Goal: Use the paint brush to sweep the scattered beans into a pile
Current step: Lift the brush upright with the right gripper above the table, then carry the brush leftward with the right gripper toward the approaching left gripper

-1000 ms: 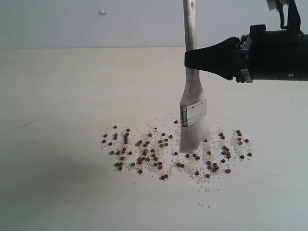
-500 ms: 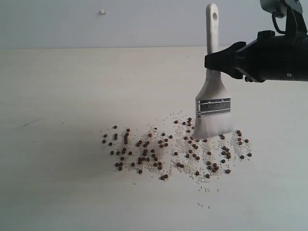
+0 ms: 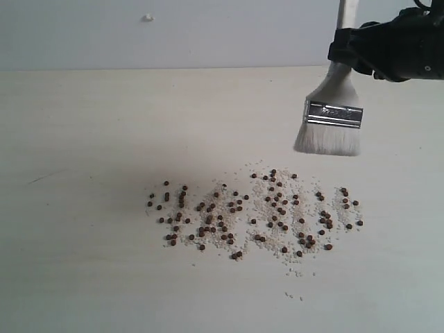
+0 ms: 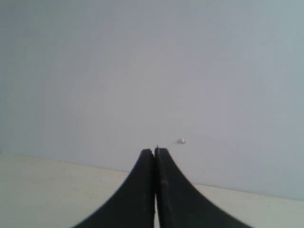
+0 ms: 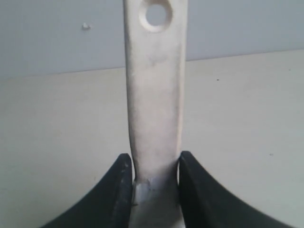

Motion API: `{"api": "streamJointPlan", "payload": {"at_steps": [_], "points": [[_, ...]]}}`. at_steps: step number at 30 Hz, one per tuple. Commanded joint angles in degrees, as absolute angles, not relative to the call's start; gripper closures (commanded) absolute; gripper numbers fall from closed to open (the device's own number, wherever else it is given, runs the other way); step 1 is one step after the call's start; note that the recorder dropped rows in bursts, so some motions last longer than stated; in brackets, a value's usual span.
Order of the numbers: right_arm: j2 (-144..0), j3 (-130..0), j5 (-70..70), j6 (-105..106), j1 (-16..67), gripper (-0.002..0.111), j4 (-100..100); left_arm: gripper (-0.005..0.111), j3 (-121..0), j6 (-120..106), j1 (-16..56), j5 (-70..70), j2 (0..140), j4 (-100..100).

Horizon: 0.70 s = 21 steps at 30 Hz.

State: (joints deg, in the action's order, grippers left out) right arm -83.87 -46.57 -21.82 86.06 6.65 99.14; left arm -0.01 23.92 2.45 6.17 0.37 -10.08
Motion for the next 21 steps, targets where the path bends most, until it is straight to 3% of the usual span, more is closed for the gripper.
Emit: {"api": "streamJointPlan", "payload": {"at_steps": [1, 7, 15, 21], "points": [[-83.17, -48.41, -20.59, 85.24, 6.63, 0.108, 98.81, 0.107, 0.00, 24.71, 2.30, 10.85, 0.00, -9.66], [-83.17, -49.70, -21.70, 83.72, 6.63, 0.108, 99.01, 0.107, 0.00, 26.16, 2.30, 15.41, 2.02, -6.65], [-83.17, -49.70, -21.25, 79.42, 6.63, 0.108, 95.94, 0.107, 0.00, 26.77, 2.40, 23.31, 17.83, -7.27], [-83.28, -50.89, -22.25, 76.49, 7.55, 0.108, 95.48, 0.107, -2.38, 44.09, 2.50, 39.36, 35.59, -29.31]]}}
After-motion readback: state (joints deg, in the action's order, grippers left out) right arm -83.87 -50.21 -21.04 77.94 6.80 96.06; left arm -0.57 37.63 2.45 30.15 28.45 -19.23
